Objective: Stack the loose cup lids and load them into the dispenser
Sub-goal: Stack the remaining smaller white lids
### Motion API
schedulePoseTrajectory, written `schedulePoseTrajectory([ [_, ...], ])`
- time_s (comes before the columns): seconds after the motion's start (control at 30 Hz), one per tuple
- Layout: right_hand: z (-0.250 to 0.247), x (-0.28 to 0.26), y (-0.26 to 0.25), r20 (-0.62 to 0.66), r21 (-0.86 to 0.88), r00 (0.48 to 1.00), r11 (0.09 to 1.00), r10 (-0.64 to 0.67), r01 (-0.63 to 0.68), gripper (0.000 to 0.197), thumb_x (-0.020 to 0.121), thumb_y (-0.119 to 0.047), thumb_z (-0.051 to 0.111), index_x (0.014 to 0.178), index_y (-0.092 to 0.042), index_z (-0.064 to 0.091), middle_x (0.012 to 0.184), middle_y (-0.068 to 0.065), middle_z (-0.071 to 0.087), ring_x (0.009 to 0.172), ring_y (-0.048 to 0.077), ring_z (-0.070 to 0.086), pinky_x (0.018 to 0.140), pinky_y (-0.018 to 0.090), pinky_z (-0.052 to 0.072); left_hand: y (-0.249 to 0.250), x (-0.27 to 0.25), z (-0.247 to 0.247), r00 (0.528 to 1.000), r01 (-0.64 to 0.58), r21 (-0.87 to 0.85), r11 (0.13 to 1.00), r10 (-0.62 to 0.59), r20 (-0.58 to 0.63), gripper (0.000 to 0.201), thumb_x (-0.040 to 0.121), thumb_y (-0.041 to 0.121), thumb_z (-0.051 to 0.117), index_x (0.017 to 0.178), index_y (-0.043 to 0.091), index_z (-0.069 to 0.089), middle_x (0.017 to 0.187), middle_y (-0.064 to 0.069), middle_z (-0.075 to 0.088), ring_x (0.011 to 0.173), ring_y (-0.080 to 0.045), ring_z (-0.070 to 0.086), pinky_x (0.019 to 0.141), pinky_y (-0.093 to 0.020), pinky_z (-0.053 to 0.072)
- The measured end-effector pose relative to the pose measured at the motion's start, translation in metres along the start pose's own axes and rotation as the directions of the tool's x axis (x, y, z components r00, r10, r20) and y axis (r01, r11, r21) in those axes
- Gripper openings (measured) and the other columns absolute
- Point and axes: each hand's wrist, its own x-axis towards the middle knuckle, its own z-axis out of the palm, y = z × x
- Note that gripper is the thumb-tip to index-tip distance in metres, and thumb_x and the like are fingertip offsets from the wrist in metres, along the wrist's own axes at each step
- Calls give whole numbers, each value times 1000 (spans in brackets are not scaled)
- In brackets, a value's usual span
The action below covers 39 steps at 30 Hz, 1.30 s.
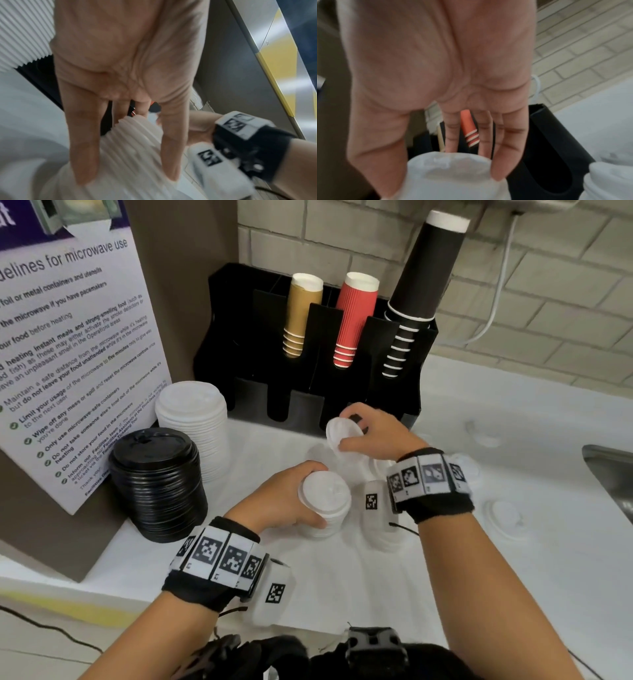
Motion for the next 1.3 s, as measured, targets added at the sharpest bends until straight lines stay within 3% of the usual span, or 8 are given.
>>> schedulePoseTrajectory([
  [0.1, 0, -28, -1, -87, 254, 996, 966, -35, 56, 48, 78, -29, 74, 122, -37, 55, 111, -3, 57, 96, 14, 59, 80, 25, 49, 0, 7, 2, 998, -24, 71, 997, 28, -54, 74, 63, 18, 89, 126, 29, 52, 125, 9, 52, 114, -12, 50, 95, -28, 42],
  [0.33, 27, -58, 8, -211, 403, 977, 913, 21, 67, 43, 75, -28, 79, 113, -32, 60, 109, -5, 57, 88, 4, 56, 67, 12, 41, 2, 19, 1, 989, -32, 150, 988, 53, -136, 82, 56, 27, 92, 127, 28, 53, 114, 12, 49, 103, -14, 54, 84, -28, 45],
  [0.47, 38, -60, 8, -208, 385, 978, 921, 24, 59, 44, 73, -26, 81, 111, -33, 60, 112, 0, 55, 95, 8, 58, 70, 13, 44, -2, 19, 0, 989, -26, 119, 993, 43, -142, 84, 57, 23, 92, 129, 27, 49, 117, 12, 49, 101, -13, 53, 77, -25, 43],
  [0.7, 51, -59, -6, -156, 265, 986, 959, -58, 98, 47, 71, -19, 82, 112, -30, 63, 113, 1, 55, 106, 16, 54, 96, 34, 47, -9, 17, 1, 988, -37, 16, 999, 39, -152, 100, 59, 15, 91, 141, 29, 35, 121, 11, 47, 98, -7, 51, 72, -14, 42],
  [0.87, 56, -57, -9, -147, 237, 988, 967, -54, 88, 50, 68, -20, 83, 112, -28, 63, 116, 1, 54, 107, 16, 54, 97, 32, 46, -9, 16, -1, 991, -46, -13, 999, 45, -123, 103, 59, 16, 91, 141, 34, 32, 119, 12, 46, 97, 1, 49, 74, -20, 47],
  [1.03, 55, -59, 0, -124, 299, 991, 951, -45, 81, 41, 72, -28, 83, 108, -29, 63, 115, -1, 59, 107, 13, 55, 89, 23, 46, -8, 16, -1, 990, -79, 46, 996, 84, -113, 75, 61, 27, 91, 122, 40, 48, 112, 18, 49, 100, -4, 53, 73, -13, 39],
  [1.17, 30, -62, 26, -281, 166, 948, 980, 150, -106, 30, 83, -38, 72, 108, -22, 65, 116, -1, 60, 103, 12, 53, 86, 22, 41, -8, 14, -1, 991, -52, 83, 995, 62, -121, 81, 64, 26, 90, 133, 30, 48, 122, 13, 47, 110, -12, 48, 88, -24, 37],
  [1.3, 22, -72, 44, -68, -145, 909, 898, 411, -417, 34, 72, -41, 79, 98, -31, 61, 116, -1, 55, 119, 24, 47, 104, 45, 37, -5, 12, -1, 991, -52, 76, 996, 60, -116, 77, 66, 22, 89, 131, 29, 49, 124, 11, 49, 111, -13, 48, 91, -26, 38],
])
